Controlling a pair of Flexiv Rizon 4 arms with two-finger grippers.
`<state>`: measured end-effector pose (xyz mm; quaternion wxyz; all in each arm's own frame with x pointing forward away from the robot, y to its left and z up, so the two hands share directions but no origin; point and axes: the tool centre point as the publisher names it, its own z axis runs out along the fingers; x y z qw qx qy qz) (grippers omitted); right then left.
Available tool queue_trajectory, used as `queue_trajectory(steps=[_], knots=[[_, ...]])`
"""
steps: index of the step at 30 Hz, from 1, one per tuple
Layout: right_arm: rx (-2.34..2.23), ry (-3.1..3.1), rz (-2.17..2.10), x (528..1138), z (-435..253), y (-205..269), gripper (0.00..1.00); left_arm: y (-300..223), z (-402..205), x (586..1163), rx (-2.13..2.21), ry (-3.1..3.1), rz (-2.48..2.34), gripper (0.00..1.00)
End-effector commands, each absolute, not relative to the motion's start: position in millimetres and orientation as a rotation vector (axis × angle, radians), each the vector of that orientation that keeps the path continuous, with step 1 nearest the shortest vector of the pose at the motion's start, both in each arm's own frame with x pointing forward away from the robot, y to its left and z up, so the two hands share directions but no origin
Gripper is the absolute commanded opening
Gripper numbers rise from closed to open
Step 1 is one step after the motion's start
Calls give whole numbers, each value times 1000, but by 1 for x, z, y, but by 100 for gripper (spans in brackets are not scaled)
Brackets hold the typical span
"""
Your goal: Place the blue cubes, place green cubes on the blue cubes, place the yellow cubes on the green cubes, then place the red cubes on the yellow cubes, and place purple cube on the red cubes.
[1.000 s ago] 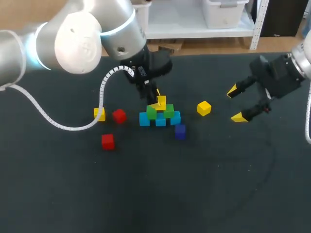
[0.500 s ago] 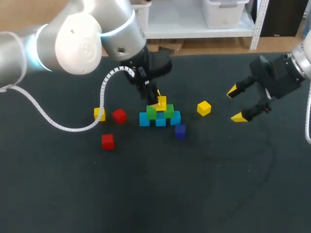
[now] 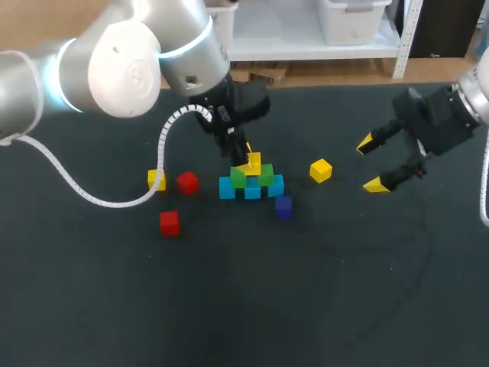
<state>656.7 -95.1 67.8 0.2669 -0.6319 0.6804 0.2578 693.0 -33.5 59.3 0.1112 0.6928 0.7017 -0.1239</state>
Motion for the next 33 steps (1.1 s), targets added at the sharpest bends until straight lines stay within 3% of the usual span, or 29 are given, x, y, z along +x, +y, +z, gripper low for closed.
queue_trajectory(steps=[1, 33], knots=[[-1706, 1833, 699, 658, 67, -95, 100, -34, 59, 696, 2038, 2066, -368, 0], [-1706, 1833, 699, 658, 67, -95, 100, -34, 57, 697, 2034, 2069, -382, 0]])
